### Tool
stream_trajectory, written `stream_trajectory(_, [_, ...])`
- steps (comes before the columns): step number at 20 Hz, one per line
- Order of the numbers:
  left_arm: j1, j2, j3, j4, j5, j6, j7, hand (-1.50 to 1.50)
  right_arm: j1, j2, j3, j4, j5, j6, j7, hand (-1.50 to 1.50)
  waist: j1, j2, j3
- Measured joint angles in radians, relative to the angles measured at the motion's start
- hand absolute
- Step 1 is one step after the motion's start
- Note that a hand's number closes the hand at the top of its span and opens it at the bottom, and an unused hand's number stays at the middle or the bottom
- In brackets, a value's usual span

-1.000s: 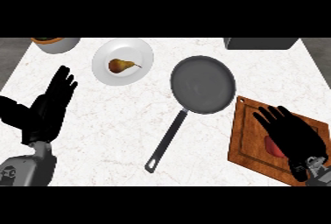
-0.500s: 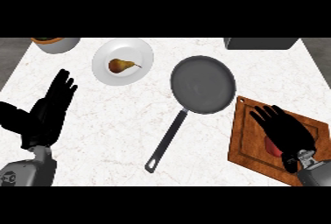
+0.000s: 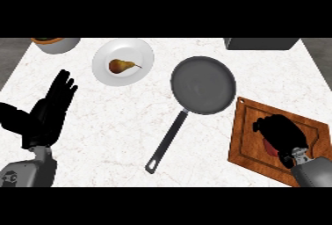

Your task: Pick the bell pepper from the cutting board and place it in the pan

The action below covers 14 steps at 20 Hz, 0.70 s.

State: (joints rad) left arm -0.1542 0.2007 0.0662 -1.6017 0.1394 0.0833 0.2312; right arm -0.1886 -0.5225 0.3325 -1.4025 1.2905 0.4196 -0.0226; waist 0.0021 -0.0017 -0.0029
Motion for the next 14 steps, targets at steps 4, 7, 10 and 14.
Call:
stream_trajectory(4, [-0.004,0.003,0.018,-0.005,0.006,-0.012,0.012,0.0,-0.002,0.002,-0.02,0.038,0.02,-0.059,-0.07,1.5,0.0,-0.002,-0.002])
stream_trajectory(7, [0.001,-0.007,0.013,-0.021,-0.006,-0.004,0.024,0.0,-0.025,0.032,-0.032,0.092,0.04,-0.099,-0.089,1.5,0.002,-0.005,-0.005])
stream_trajectory(10, [0.006,-0.013,0.017,-0.005,-0.015,-0.008,0.006,0.0,-0.026,0.041,-0.053,0.08,0.039,-0.094,-0.111,1.5,0.0,-0.004,-0.004])
stream_trajectory(14, [-0.004,-0.018,0.014,0.007,-0.016,-0.015,-0.004,0.0,-0.068,0.196,-0.09,0.083,0.032,-0.045,0.051,1.5,0.011,0.0,-0.006])
